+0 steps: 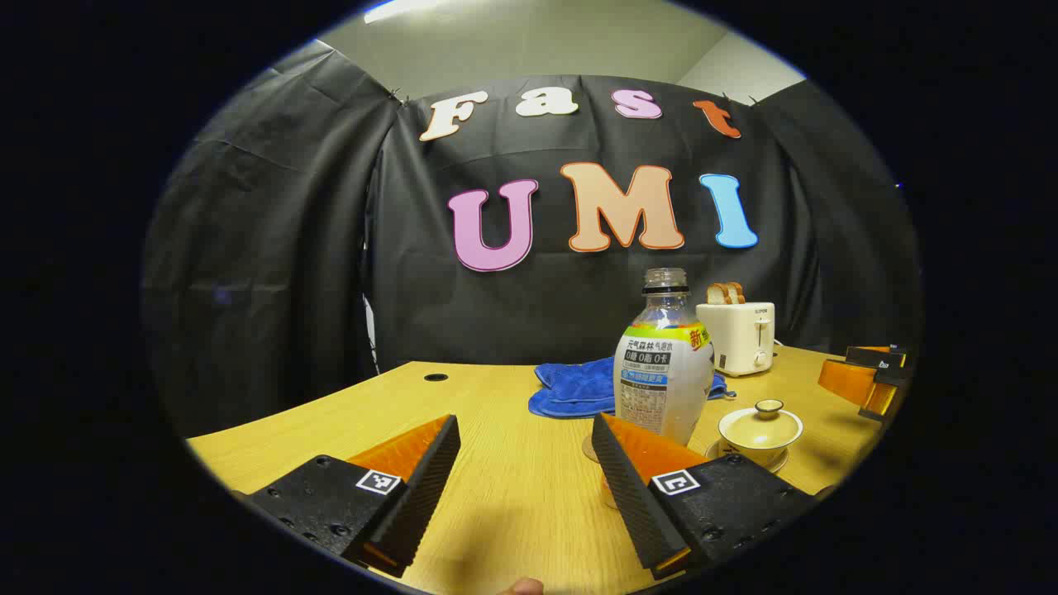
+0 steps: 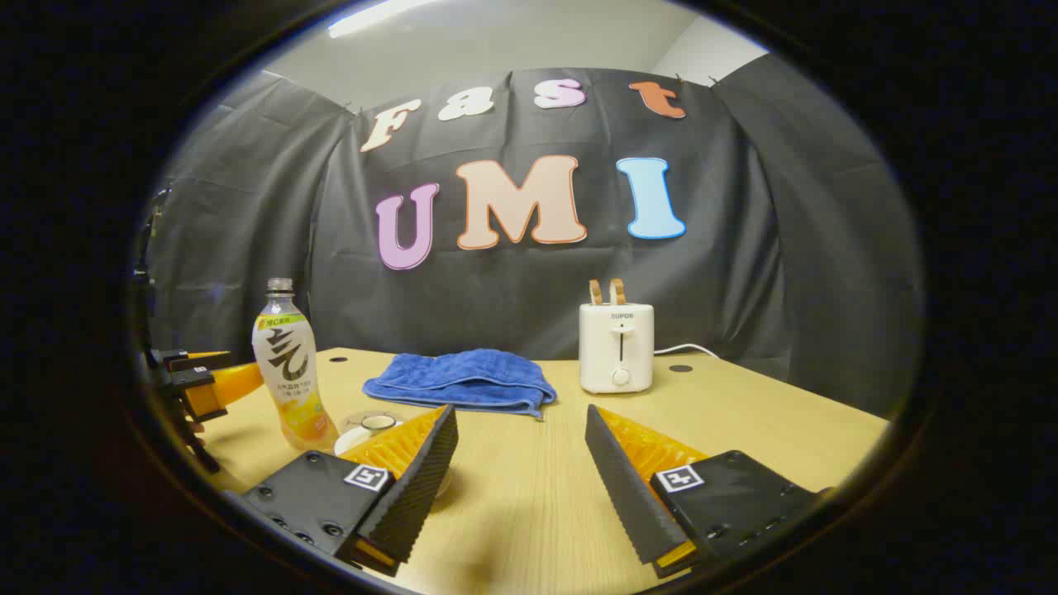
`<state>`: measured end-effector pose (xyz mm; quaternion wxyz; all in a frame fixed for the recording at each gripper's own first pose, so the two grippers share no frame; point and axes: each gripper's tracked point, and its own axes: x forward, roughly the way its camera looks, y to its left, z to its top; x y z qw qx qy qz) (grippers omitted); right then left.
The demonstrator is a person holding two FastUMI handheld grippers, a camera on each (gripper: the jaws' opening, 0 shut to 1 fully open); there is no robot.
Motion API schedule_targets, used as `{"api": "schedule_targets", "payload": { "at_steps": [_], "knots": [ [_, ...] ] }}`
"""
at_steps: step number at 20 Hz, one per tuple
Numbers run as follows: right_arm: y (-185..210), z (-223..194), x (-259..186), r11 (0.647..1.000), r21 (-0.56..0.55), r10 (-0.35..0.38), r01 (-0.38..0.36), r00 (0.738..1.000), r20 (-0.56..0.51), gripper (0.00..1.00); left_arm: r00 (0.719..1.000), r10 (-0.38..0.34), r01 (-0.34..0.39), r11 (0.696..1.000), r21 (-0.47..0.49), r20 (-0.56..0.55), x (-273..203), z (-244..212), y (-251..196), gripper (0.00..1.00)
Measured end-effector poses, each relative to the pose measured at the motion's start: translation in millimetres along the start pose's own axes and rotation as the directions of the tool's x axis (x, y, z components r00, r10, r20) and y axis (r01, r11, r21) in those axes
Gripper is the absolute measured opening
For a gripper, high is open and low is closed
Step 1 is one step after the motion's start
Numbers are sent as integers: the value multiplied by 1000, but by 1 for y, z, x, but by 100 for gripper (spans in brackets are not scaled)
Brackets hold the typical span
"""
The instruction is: Open the teacup lid with one hand, grasp the water bottle and pour water into the teacup with the other hand; after pouring, place the water bottle on the coaster and then close the teacup lid.
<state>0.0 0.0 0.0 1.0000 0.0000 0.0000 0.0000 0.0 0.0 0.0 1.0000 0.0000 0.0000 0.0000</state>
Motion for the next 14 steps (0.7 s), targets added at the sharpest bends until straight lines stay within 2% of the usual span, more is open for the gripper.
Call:
{"api": "schedule_targets", "payload": {
  "at_steps": [1,7,8,14],
  "knots": [
    [0,1,-1,1000,-1,1,-1,1000,1,100,1000,1,-1,1000,0,1,0,0,0,94],
    [0,1,-1,1000,-2,1,-1,1000,4,100,1000,9,-9,1000,-2,1,1,-1,0,94],
    [0,1,0,1000,-2,1,-1,1000,4,95,1000,9,-9,1000,-1,1,0,-1,0,94],
    [0,1,-1,1000,-1,1,-1,1000,4,100,1000,1,-1,1000,-1,0,0,-1,-1,94]
  ]
}}
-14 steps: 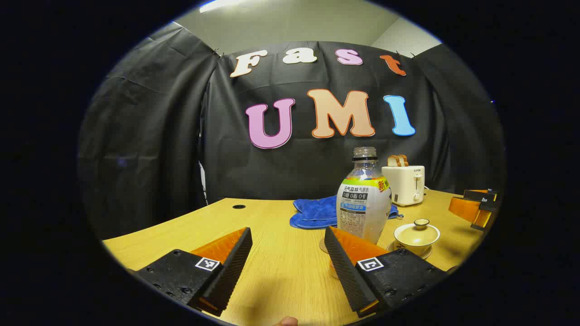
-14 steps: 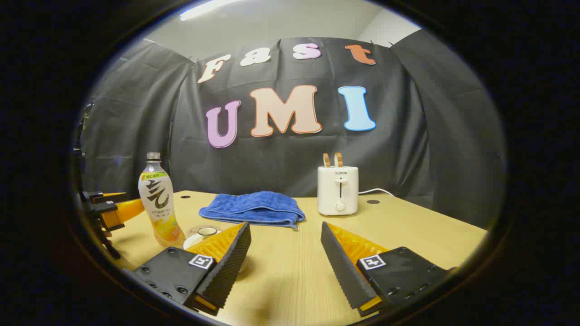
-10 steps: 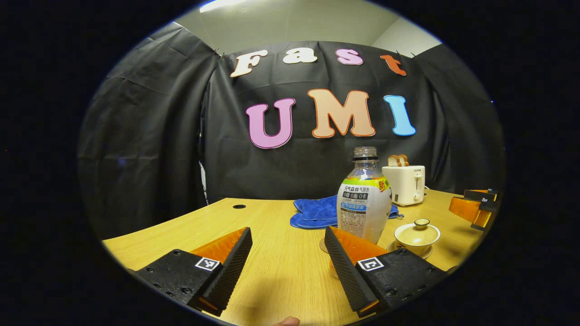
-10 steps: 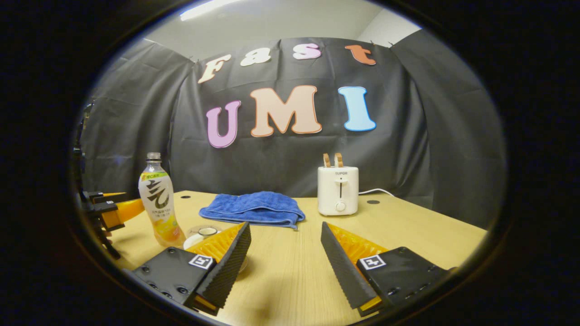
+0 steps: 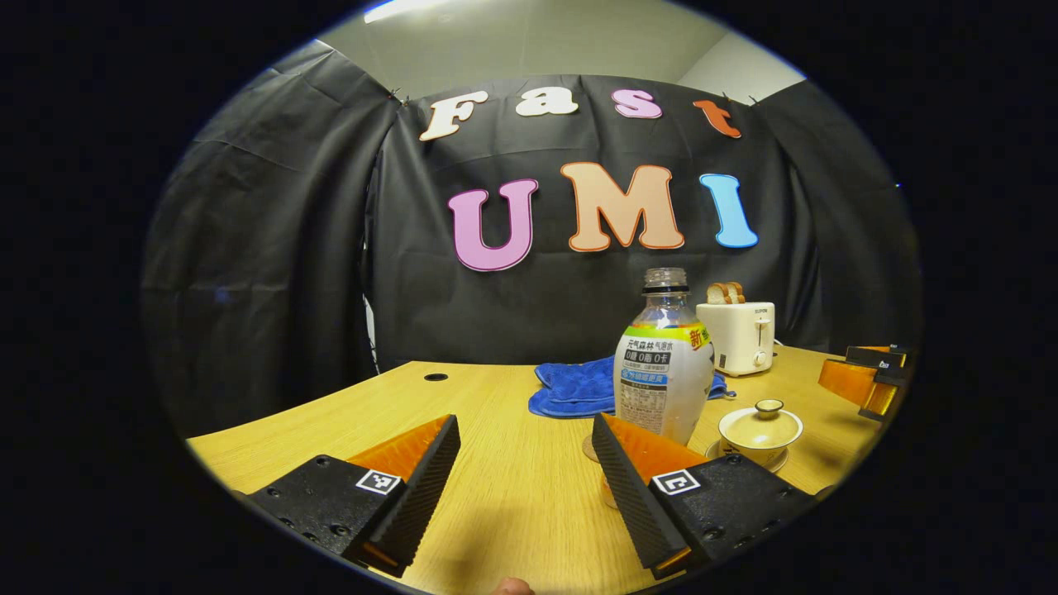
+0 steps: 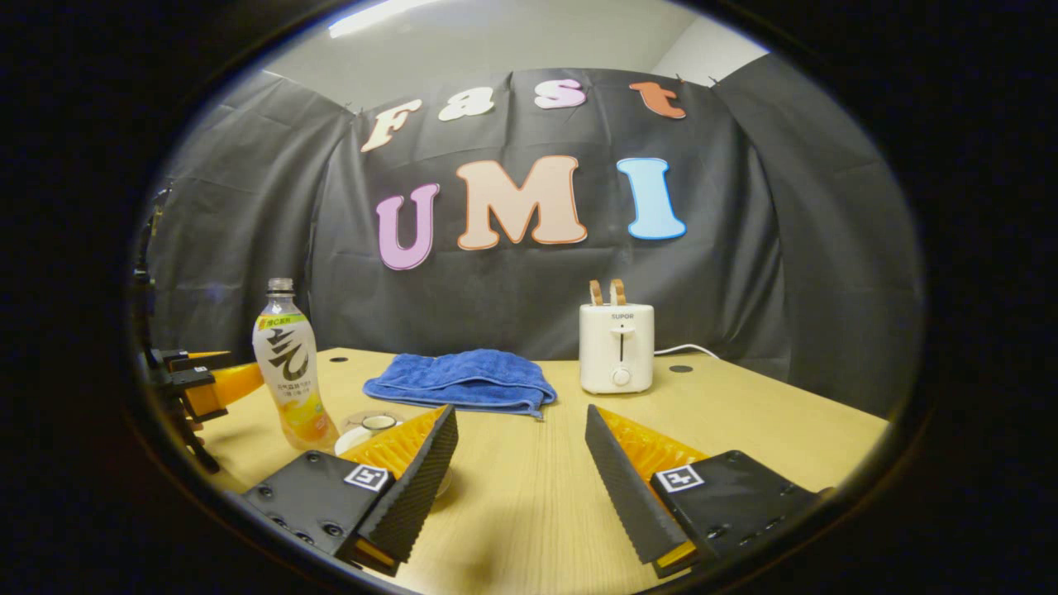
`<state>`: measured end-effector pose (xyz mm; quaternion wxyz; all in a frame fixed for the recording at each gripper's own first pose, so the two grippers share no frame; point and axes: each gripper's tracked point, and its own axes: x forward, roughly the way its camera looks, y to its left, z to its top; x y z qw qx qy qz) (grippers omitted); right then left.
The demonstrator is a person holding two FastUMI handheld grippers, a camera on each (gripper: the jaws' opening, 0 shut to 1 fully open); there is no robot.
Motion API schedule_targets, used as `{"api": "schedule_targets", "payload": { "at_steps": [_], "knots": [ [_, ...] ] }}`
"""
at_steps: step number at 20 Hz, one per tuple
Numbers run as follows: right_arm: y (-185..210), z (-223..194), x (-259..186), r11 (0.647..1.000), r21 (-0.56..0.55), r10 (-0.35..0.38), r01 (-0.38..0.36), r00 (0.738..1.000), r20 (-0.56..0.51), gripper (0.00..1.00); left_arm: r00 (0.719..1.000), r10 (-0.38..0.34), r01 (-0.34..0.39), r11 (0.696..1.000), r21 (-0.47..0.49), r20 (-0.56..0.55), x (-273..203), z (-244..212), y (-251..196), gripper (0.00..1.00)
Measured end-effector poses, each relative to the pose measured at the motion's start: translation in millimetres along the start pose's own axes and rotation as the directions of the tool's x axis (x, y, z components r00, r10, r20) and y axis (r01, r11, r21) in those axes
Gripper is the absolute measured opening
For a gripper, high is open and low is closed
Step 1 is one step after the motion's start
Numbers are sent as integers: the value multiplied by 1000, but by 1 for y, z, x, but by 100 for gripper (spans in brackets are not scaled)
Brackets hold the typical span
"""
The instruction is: Open the teacup lid with one hand, grasp the water bottle and pour water into the teacup with the other hand; after pouring, place the water bottle on the coaster and then close the teacup lid.
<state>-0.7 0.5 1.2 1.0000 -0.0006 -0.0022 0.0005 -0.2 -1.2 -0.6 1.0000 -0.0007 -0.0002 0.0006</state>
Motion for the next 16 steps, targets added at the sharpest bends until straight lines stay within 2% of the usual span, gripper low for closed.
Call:
{"api": "schedule_targets", "payload": {
  "at_steps": [4,7,9,10,11,12,13,14,16],
  "knots": [
    [1,0,1,1000,0,4,-4,1000,0,96,1000,0,0,1000,-2,-2,0,0,0,94],
    [5,-2,3,1000,0,28,-28,1000,-10,100,1000,0,0,1000,-1,-2,-1,0,0,94],
    [8,-6,8,999,-14,38,-38,999,-38,96,1000,0,0,1000,-1,-2,-1,0,0,94],
    [11,-6,9,999,-20,49,-50,998,-46,96,1000,0,0,1000,-1,-2,-1,0,0,94],
    [18,-4,9,997,-14,71,-72,996,-50,100,1000,0,0,1000,-1,-2,-1,0,0,94],
    [25,-1,9,995,-3,97,-97,994,-52,100,1000,0,0,1000,-1,-3,0,0,-1,94],
    [32,1,10,993,4,117,-117,992,-55,95,1000,-1,1,1000,-1,-2,-1,0,-1,94],
    [37,3,11,991,5,132,-132,990,-55,100,1000,-1,1,1000,-1,-3,-1,0,-1,94],
    [47,5,13,987,-6,158,-159,985,-62,99,1000,-5,5,1000,-1,-3,-1,0,-1,94]
  ]
}}
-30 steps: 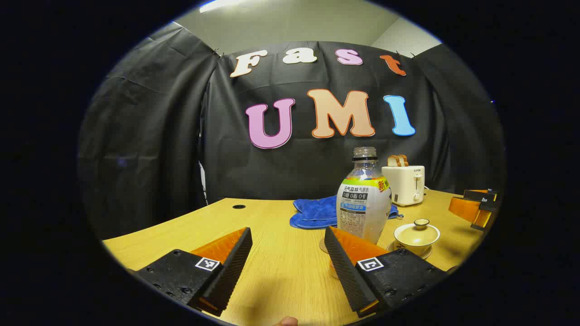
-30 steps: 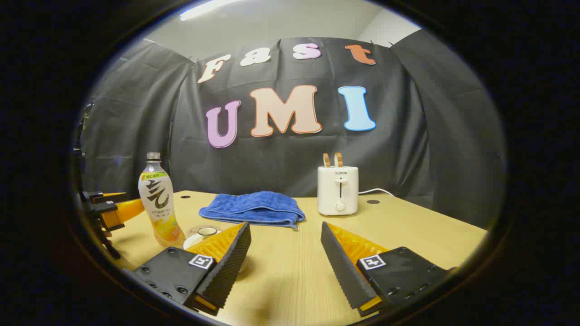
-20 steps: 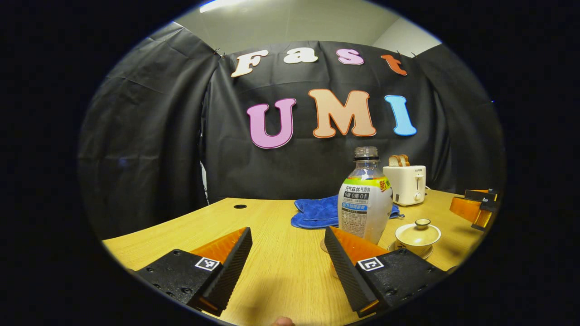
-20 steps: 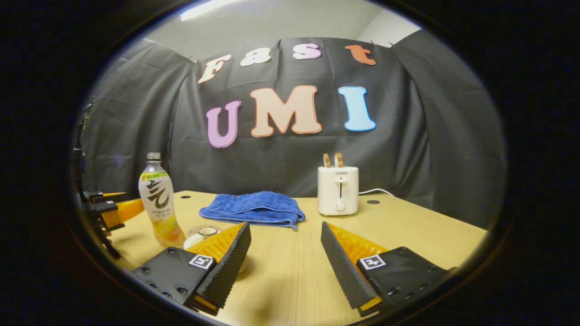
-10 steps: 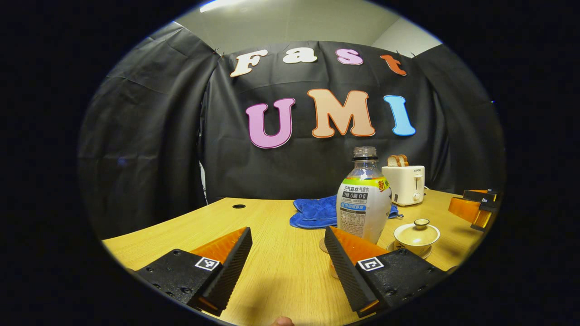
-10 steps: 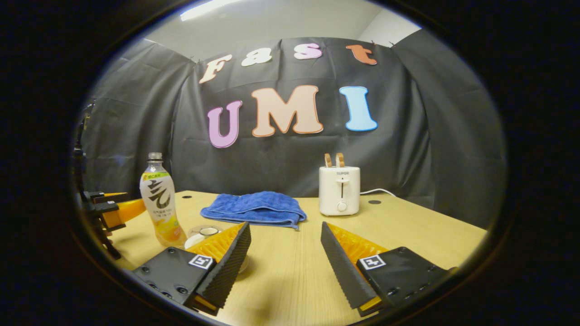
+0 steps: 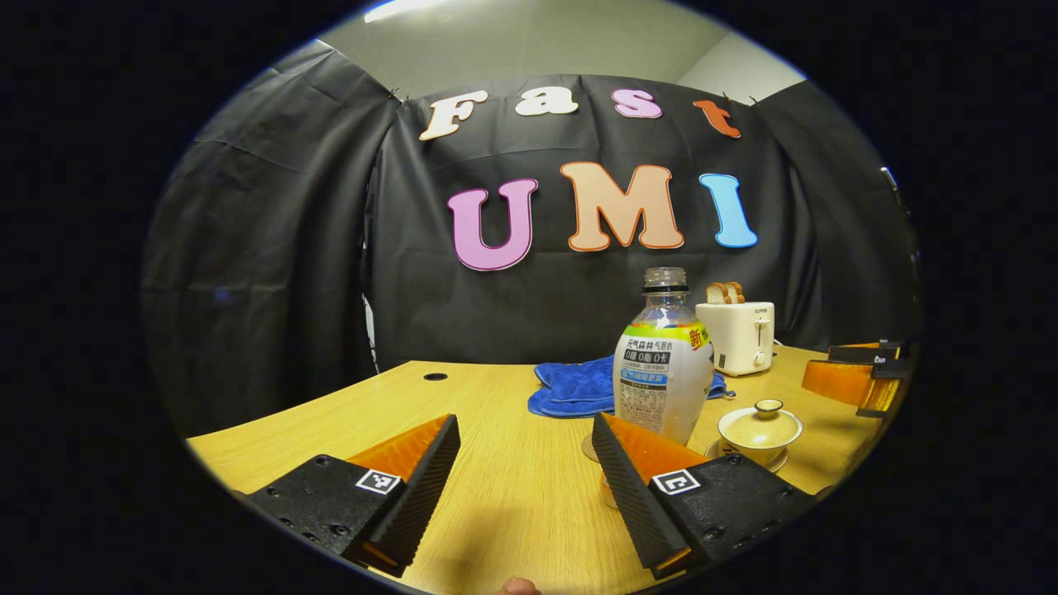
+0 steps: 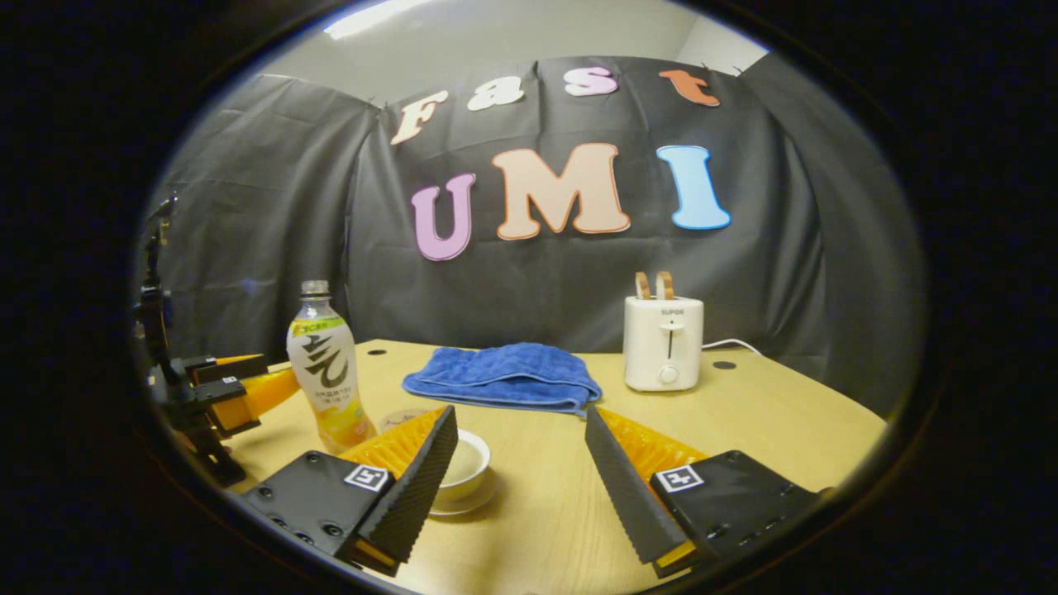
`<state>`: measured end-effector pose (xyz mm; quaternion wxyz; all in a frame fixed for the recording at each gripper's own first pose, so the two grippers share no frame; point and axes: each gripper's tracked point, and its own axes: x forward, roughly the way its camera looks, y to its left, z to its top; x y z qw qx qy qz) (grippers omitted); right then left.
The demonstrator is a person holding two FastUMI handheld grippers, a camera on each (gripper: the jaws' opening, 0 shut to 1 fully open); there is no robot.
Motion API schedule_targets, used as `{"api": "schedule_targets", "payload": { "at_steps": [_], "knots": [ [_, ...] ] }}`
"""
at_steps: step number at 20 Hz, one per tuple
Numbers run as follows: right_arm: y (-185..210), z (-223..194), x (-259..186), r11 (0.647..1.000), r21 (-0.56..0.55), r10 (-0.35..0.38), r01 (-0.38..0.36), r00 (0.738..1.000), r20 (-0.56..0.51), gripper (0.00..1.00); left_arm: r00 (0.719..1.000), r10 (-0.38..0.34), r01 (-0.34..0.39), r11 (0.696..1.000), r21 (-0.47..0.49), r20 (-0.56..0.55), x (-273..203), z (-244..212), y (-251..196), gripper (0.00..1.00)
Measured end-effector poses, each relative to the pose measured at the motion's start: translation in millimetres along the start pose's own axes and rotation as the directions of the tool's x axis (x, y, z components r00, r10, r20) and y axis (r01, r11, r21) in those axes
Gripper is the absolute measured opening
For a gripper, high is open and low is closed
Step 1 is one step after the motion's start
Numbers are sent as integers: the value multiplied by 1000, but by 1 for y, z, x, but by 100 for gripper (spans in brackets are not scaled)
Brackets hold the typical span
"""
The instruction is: Open the teacup lid with one hand, grasp the water bottle and pour water into the teacup with the other hand; after pouring, place the water bottle on the coaster and then close the teacup lid.
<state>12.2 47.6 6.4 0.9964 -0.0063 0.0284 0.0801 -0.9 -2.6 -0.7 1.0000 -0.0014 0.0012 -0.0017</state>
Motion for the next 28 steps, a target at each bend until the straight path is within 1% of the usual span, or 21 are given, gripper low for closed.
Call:
{"api": "schedule_targets", "payload": {
  "at_steps": [3,10,11,12,13,14,15,16,20,21,22,24,28],
  "knots": [
    [16,2,7,999,-20,40,-40,999,-16,97,1000,-8,8,1000,0,-1,-1,0,-1,94],
    [44,5,23,993,-62,97,-98,995,-27,95,1000,-12,12,1000,-1,-1,-1,0,-1,95],
    [48,4,25,992,-66,108,-110,994,-30,96,1000,-12,12,1000,-1,-2,-1,0,-2,95],
    [53,2,27,990,-72,118,-120,992,-34,100,1000,-12,12,1000,-1,-2,-1,0,-2,95],
    [57,-1,27,989,-81,124,-127,991,-41,96,1000,-12,12,1000,-1,-2,-1,1,-2,95],
    [60,-4,28,987,-89,128,-132,991,-48,96,1000,-12,12,1000,-1,-2,-1,0,-2,95],
    [63,-7,29,985,-98,134,-140,989,-58,100,1000,-12,12,1000,-1,-2,-1,1,-2,95],
    [66,-13,30,983,-105,143,-150,987,-72,96,1000,-12,12,1000,-1,-2,-1,0,-2,95],
    [74,-24,32,977,-131,154,-167,982,-106,96,1000,-12,12,1000,-1,-3,-1,0,-2,95],
    [74,-27,33,976,-135,155,-170,981,-115,96,1000,-12,12,1000,-1,-2,-1,0,-2,94],
    [75,-31,35,976,-139,152,-169,981,-123,96,1000,-12,12,1000,-1,-2,-1,0,-2,95],
    [71,-34,35,976,-141,145,-163,981,-133,82,1000,-12,12,1000,-1,-2,-1,0,-2,95],
    [72,-30,34,979,-124,145,-160,982,-119,54,1000,-12,12,1000,-2,-2,-1,0,-3,95]
  ]
}}
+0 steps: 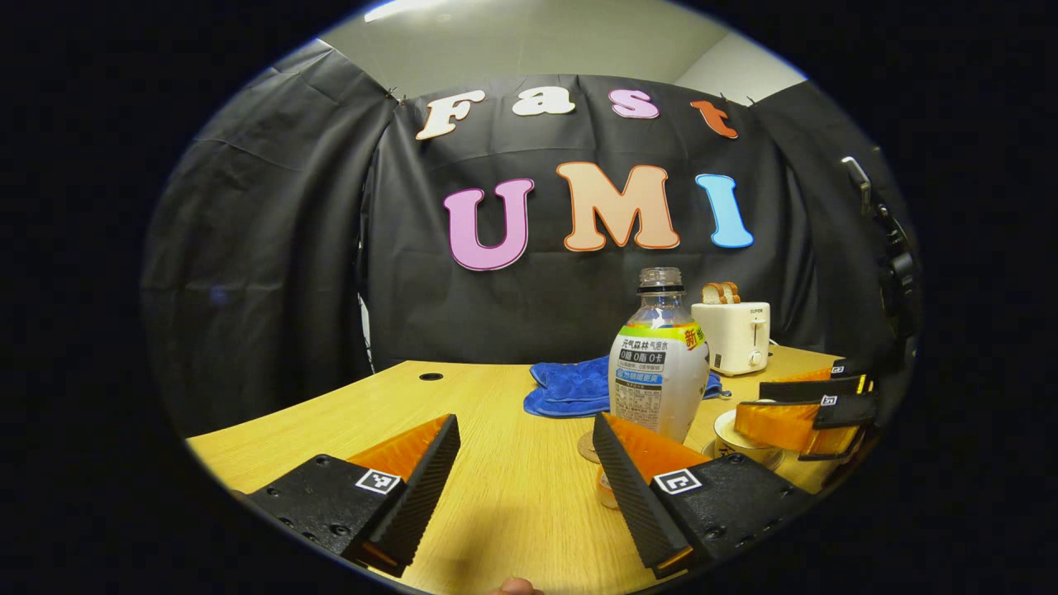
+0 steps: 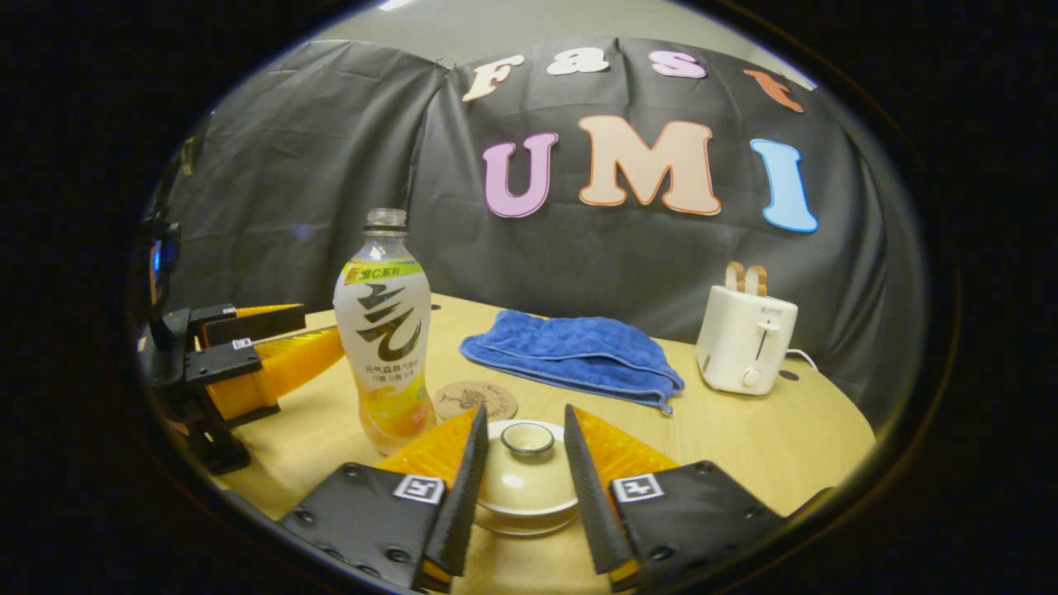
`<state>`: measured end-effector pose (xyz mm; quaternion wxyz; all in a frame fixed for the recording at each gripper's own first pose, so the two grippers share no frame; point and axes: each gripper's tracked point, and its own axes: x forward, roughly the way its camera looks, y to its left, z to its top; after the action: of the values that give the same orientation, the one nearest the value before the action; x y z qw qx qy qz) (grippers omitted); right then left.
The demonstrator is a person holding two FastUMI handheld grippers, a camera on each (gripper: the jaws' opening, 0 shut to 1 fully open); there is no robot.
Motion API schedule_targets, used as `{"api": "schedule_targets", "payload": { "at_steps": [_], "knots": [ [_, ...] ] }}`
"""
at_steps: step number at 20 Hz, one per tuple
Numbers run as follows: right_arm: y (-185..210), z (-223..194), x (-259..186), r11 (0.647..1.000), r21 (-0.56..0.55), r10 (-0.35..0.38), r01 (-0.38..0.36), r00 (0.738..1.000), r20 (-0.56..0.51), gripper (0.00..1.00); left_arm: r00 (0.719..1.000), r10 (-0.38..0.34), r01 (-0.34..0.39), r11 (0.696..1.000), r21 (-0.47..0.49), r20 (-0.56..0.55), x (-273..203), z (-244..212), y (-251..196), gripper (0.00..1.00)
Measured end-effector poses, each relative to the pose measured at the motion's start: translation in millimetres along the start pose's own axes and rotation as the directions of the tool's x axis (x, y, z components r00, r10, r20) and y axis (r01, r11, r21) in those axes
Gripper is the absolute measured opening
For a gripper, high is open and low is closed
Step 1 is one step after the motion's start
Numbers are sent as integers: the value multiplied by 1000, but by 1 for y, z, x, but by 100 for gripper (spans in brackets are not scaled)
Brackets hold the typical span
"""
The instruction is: Open the teacup lid with one hand, grasp the water bottle and pour water into the teacup with the other hand; after pouring, place the water bottle on the coaster and then close the teacup lid.
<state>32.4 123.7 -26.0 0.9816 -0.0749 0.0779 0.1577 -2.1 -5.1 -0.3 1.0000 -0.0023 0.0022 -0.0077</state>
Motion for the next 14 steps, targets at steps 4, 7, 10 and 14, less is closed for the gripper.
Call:
{"api": "schedule_targets", "payload": {
  "at_steps": [4,7,10,14],
  "knots": [
    [0,-3,6,1000,16,8,-8,1000,-6,37,1000,2,-2,1000,0,-2,0,-1,0,95],
    [1,-1,4,1000,19,9,-9,1000,-5,32,1000,9,-9,1000,0,-2,0,-1,1,95],
    [-1,1,4,999,40,14,-14,1000,7,32,1000,-14,14,1000,-1,2,-1,1,-3,95],
    [-5,15,-2,999,41,9,-11,999,48,32,999,-42,42,999,-4,-2,-7,1,-7,95]
  ]
}}
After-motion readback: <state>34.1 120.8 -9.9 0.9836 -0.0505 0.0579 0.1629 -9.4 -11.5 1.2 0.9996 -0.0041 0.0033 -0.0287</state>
